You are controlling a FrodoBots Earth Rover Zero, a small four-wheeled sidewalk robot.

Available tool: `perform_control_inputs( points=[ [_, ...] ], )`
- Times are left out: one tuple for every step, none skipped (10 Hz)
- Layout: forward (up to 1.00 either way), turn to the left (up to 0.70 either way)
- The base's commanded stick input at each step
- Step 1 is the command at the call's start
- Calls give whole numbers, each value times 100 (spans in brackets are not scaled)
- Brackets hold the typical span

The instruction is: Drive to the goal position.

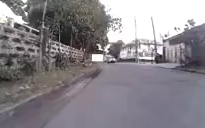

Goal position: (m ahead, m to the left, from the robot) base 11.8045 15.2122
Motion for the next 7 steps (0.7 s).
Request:
perform_control_inputs(
  points=[
    [100,-38],
    [100,-30],
    [100,-9],
    [100,0],
    [100,0],
    [100,0],
    [100,0]
  ],
)
